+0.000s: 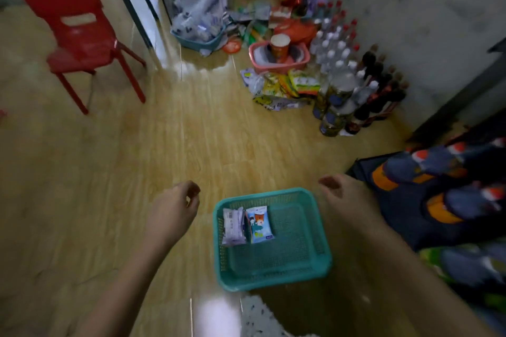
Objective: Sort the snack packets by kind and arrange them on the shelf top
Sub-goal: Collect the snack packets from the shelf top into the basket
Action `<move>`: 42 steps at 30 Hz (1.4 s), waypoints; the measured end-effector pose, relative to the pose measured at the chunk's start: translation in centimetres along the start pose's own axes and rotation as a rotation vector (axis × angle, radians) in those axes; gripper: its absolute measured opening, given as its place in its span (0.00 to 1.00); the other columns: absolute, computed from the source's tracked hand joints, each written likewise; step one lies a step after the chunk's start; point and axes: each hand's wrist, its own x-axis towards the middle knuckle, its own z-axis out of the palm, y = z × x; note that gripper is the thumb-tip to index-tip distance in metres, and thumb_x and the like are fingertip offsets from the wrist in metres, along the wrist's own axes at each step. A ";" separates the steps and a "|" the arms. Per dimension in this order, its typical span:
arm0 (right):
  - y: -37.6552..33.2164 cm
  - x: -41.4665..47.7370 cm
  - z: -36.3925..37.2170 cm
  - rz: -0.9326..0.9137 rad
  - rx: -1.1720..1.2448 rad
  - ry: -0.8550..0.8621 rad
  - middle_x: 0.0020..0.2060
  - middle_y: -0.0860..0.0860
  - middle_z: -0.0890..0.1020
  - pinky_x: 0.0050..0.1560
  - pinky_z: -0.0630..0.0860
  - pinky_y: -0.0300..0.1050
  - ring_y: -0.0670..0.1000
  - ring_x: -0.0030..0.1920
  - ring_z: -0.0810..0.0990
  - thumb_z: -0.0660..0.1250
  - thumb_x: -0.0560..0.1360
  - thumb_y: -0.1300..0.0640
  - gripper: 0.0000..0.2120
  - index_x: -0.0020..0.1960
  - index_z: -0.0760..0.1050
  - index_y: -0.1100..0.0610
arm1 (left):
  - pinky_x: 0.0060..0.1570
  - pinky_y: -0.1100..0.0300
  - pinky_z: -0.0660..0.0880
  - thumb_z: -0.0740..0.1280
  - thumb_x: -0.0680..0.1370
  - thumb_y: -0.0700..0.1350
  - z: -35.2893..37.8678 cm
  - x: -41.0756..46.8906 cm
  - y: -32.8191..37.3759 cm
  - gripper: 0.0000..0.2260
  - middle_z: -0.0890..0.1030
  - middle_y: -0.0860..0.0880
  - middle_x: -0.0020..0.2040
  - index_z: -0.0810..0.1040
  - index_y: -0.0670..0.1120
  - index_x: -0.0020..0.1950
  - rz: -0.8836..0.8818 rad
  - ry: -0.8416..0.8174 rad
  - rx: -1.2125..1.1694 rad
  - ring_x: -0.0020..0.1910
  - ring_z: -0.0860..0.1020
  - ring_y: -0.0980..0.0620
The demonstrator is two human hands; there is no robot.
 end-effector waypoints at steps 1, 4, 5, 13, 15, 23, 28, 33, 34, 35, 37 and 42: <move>-2.1 -1.8 -4.8 -0.019 -0.025 0.027 0.51 0.49 0.81 0.48 0.77 0.48 0.49 0.49 0.79 0.64 0.76 0.53 0.09 0.55 0.78 0.52 | 0.46 0.53 0.78 0.63 0.78 0.44 -4.3 -1.1 2.8 0.09 0.82 0.48 0.49 0.79 0.45 0.56 0.031 0.011 -0.007 0.45 0.80 0.49; -8.0 -7.5 -18.1 -0.026 -0.072 0.124 0.51 0.51 0.81 0.46 0.71 0.42 0.47 0.46 0.75 0.65 0.76 0.54 0.10 0.56 0.78 0.54 | 0.46 0.50 0.78 0.64 0.78 0.44 -16.7 -4.9 11.2 0.08 0.82 0.49 0.47 0.80 0.45 0.54 0.098 0.052 -0.050 0.44 0.80 0.49; -9.6 -9.5 -22.0 -0.017 -0.078 0.148 0.51 0.51 0.81 0.46 0.71 0.42 0.48 0.47 0.75 0.65 0.76 0.54 0.10 0.56 0.78 0.54 | 0.45 0.49 0.78 0.64 0.77 0.44 -20.3 -6.2 13.6 0.08 0.82 0.49 0.46 0.80 0.45 0.53 0.123 0.065 -0.060 0.43 0.80 0.49; -17.3 -23.3 -46.1 0.034 -0.111 0.399 0.48 0.46 0.77 0.47 0.71 0.45 0.53 0.53 0.78 0.64 0.76 0.54 0.09 0.55 0.78 0.53 | 0.41 0.51 0.78 0.64 0.77 0.49 -40.7 -12.9 29.9 0.07 0.80 0.54 0.40 0.79 0.49 0.51 0.363 0.194 0.031 0.39 0.79 0.51; -17.6 -27.1 -49.5 0.052 -0.124 0.490 0.46 0.44 0.76 0.47 0.71 0.45 0.51 0.51 0.77 0.64 0.76 0.54 0.08 0.54 0.78 0.51 | 0.40 0.51 0.78 0.64 0.77 0.49 -43.1 -14.6 32.8 0.07 0.78 0.53 0.38 0.79 0.49 0.50 0.445 0.212 0.079 0.38 0.79 0.49; -16.4 -42.8 -52.1 0.238 -0.155 0.739 0.52 0.46 0.79 0.49 0.77 0.53 0.51 0.53 0.77 0.63 0.76 0.50 0.10 0.56 0.77 0.48 | 0.34 0.54 0.74 0.66 0.76 0.49 -44.1 -20.9 39.5 0.06 0.78 0.50 0.35 0.79 0.48 0.47 0.808 0.246 0.039 0.36 0.80 0.45; -15.9 -53.9 -51.0 0.441 -0.183 0.930 0.52 0.46 0.79 0.47 0.75 0.49 0.50 0.51 0.77 0.63 0.75 0.50 0.11 0.56 0.77 0.48 | 0.34 0.56 0.72 0.65 0.76 0.52 -42.4 -25.1 45.4 0.08 0.82 0.48 0.37 0.79 0.49 0.46 1.080 0.158 -0.007 0.40 0.81 0.43; -15.7 -65.3 -49.7 0.624 -0.228 1.145 0.48 0.46 0.80 0.51 0.76 0.50 0.50 0.52 0.79 0.65 0.74 0.52 0.09 0.54 0.78 0.49 | 0.36 0.53 0.76 0.63 0.77 0.52 -39.7 -31.5 51.5 0.09 0.80 0.49 0.38 0.78 0.49 0.50 1.351 0.020 -0.054 0.38 0.80 0.44; -15.8 -67.4 -49.6 0.660 -0.234 1.171 0.48 0.45 0.80 0.51 0.76 0.50 0.50 0.51 0.79 0.65 0.74 0.53 0.09 0.54 0.78 0.50 | 0.36 0.53 0.76 0.64 0.76 0.51 -39.2 -33.1 52.5 0.08 0.80 0.50 0.38 0.78 0.49 0.50 1.402 -0.005 -0.073 0.38 0.80 0.44; -15.8 -69.5 -49.3 0.691 -0.240 1.194 0.47 0.45 0.80 0.50 0.76 0.50 0.49 0.51 0.79 0.65 0.74 0.53 0.09 0.53 0.78 0.50 | 0.36 0.53 0.76 0.64 0.76 0.51 -38.7 -34.7 53.5 0.08 0.79 0.50 0.38 0.78 0.49 0.50 1.446 -0.019 -0.090 0.39 0.80 0.44; -15.6 -73.4 -48.9 0.747 -0.246 1.232 0.47 0.46 0.80 0.49 0.76 0.50 0.49 0.50 0.79 0.65 0.75 0.53 0.09 0.53 0.79 0.51 | 0.36 0.53 0.75 0.66 0.76 0.49 -37.7 -38.1 55.1 0.07 0.81 0.48 0.40 0.79 0.48 0.49 1.532 -0.028 -0.122 0.41 0.81 0.42; -13.2 -81.3 -48.4 0.863 -0.258 1.272 0.45 0.46 0.81 0.48 0.77 0.52 0.51 0.48 0.80 0.66 0.74 0.54 0.07 0.51 0.79 0.51 | 0.38 0.53 0.75 0.66 0.76 0.49 -34.7 -45.8 58.7 0.06 0.81 0.50 0.42 0.79 0.49 0.49 1.653 -0.086 -0.172 0.43 0.80 0.44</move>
